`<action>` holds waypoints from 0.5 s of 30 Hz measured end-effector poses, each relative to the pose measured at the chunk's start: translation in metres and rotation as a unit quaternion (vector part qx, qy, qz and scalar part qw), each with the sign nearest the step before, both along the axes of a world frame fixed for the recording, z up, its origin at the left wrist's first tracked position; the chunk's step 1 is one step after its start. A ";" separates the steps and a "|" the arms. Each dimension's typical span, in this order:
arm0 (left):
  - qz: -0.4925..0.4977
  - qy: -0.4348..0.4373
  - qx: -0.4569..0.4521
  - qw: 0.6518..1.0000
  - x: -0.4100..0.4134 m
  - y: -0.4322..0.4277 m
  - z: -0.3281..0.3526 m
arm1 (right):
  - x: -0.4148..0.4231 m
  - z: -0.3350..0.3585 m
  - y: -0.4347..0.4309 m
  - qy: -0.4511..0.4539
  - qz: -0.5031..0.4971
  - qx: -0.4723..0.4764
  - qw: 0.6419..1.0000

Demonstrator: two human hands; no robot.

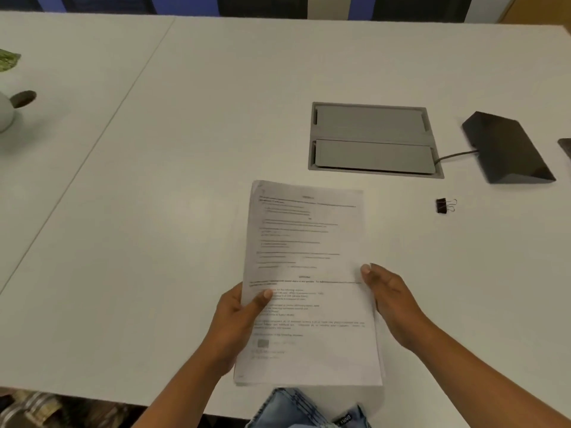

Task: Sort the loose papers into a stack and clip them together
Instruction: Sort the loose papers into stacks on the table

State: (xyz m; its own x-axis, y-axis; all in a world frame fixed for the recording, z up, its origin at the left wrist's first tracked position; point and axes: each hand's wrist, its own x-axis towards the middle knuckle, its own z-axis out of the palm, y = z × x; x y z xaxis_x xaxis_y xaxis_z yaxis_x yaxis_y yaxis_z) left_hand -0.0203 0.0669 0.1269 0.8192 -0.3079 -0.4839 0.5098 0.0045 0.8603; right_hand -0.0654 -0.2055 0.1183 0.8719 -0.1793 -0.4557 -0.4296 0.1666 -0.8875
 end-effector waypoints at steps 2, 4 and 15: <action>0.039 0.000 0.015 0.999 -0.001 0.011 -0.002 | 0.002 -0.012 -0.002 0.025 -0.020 -0.099 0.995; 0.069 -0.006 0.034 0.997 -0.002 0.025 -0.005 | -0.001 -0.032 -0.005 0.052 -0.007 -0.332 0.942; 0.139 -0.009 0.097 0.985 -0.012 0.077 -0.020 | -0.016 -0.080 0.020 0.279 0.190 -0.567 0.751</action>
State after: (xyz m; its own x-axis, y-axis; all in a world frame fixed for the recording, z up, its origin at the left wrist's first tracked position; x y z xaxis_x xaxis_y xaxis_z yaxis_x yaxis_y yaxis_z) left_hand -0.0327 0.1440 0.1070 0.8680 0.0269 -0.4958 0.4964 -0.0237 0.8678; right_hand -0.0818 -0.1854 0.0378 0.6879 -0.5149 -0.5115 -0.6128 -0.7897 -0.0293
